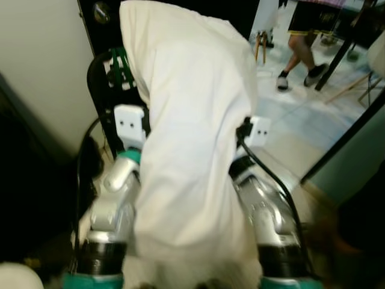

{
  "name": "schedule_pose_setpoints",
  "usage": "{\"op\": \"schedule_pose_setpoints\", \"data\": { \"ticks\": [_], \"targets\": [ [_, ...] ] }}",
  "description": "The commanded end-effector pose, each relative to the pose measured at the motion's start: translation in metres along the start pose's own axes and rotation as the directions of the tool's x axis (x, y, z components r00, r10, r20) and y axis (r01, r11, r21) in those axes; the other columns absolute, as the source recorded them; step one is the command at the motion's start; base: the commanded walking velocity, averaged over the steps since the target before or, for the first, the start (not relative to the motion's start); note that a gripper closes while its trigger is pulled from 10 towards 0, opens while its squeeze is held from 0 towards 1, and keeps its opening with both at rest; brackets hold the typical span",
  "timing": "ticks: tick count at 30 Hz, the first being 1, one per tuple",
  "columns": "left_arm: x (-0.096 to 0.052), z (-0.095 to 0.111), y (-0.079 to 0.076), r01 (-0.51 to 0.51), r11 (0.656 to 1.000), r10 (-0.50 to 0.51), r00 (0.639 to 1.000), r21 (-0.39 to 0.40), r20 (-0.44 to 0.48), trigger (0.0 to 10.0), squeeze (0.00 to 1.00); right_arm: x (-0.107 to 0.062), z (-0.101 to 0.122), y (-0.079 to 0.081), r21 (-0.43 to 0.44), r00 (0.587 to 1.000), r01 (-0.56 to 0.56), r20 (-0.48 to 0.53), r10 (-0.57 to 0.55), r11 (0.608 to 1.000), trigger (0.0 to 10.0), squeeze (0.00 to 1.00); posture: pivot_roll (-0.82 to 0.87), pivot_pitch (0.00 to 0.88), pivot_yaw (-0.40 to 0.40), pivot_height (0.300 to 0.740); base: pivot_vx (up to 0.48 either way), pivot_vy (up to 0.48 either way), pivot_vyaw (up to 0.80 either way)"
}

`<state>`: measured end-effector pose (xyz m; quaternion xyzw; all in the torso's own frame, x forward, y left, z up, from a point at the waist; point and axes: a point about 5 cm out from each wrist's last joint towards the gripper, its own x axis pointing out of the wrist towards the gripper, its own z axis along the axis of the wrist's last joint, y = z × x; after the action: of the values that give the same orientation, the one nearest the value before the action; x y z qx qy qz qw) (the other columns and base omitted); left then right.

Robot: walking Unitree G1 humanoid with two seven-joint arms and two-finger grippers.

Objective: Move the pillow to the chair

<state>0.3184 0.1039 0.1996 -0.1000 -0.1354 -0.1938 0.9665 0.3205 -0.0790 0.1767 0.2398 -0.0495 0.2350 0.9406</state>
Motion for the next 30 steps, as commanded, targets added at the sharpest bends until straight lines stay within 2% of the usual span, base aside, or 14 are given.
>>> {"op": "schedule_pose_setpoints", "data": {
  "ticks": [1,6,11,30],
  "targets": [
    [0.0063,-0.0032,-0.0339,0.16,0.987,-0.16,0.987,-0.028,-0.007,10.0,0.0,0.0089,-0.008,0.0328,0.007,0.986,-0.163,-0.029,0.164,0.987,10.0,0.0,-0.01,0.0,0.035,0.74,0.337,0.0,0.0],
    [0.0055,-0.005,-0.033,0.16,0.987,-0.161,0.987,-0.017,-0.015,10.0,0.0,0.0069,-0.0118,0.0322,-0.013,0.985,-0.169,-0.05,0.168,0.986,10.0,0.0,-0.01,0.0,0.037,0.74,0.33,0.0,0.0],
    [0.0052,-0.0059,-0.0335,0.163,0.987,-0.163,0.986,-0.016,-0.018,10.0,0.0,0.0066,-0.0133,0.034,-0.026,0.981,-0.186,-0.06,0.184,0.982,10.0,0.0,-0.01,0.0,0.037,0.74,0.326,0.0,0.64],
    [0.0041,-0.0043,-0.0346,0.167,0.985,-0.168,0.986,-0.04,-0.005,10.0,0.0,0.0054,-0.016,0.0333,-0.017,0.981,-0.183,-0.073,0.181,0.983,10.0,0.0,-0.01,0.017,0.031,0.74,0.317,0.0,0.0]
  ]
}}
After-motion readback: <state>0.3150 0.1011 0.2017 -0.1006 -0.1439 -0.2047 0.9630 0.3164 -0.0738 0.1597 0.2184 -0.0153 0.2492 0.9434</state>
